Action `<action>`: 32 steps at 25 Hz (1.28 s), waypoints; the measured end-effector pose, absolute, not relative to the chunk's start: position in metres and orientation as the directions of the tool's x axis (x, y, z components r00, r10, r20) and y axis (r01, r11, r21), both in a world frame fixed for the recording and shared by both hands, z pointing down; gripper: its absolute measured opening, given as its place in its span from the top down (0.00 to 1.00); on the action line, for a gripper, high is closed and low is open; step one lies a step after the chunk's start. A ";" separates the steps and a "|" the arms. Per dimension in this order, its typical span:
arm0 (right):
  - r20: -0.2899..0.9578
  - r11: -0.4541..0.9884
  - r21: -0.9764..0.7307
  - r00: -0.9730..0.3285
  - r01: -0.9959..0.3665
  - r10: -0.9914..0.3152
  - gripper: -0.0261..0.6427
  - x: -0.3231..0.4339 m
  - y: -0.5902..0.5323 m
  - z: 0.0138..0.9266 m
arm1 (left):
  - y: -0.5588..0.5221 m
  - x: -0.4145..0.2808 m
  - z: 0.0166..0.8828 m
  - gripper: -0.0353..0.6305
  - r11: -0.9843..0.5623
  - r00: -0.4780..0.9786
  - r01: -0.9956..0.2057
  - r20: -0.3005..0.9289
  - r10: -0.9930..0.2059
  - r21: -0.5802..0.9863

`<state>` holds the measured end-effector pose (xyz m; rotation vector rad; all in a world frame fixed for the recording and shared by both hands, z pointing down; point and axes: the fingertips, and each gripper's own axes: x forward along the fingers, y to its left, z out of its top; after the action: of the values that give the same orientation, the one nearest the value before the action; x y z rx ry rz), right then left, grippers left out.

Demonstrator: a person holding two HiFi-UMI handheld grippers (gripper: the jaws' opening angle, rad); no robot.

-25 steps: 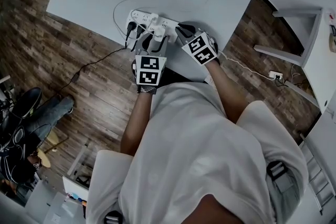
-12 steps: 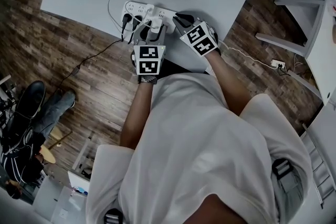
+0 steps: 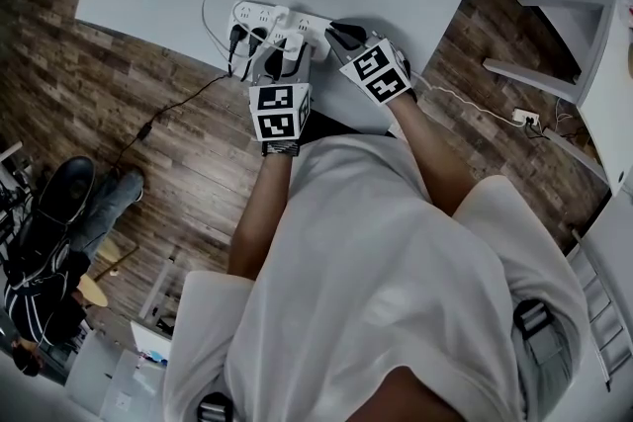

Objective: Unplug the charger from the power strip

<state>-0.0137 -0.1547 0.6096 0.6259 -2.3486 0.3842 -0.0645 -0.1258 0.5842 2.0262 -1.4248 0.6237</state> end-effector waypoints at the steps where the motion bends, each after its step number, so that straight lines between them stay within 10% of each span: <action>1: 0.671 0.841 -0.105 -0.662 -0.531 -0.335 0.89 -0.014 -0.155 0.610 | -0.126 -0.065 0.584 0.72 -0.271 0.315 -0.947 0.668 -0.674 0.174; 32: 0.647 0.825 -0.122 -0.674 -0.552 -0.356 0.89 -0.014 -0.150 0.612 | -0.122 -0.068 0.583 0.73 -0.286 0.330 -0.941 0.681 -0.654 0.182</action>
<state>-0.0143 -0.1498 0.6115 0.6629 -2.3747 0.4097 -0.0680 -0.1221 0.5828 2.0350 -1.3957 0.6619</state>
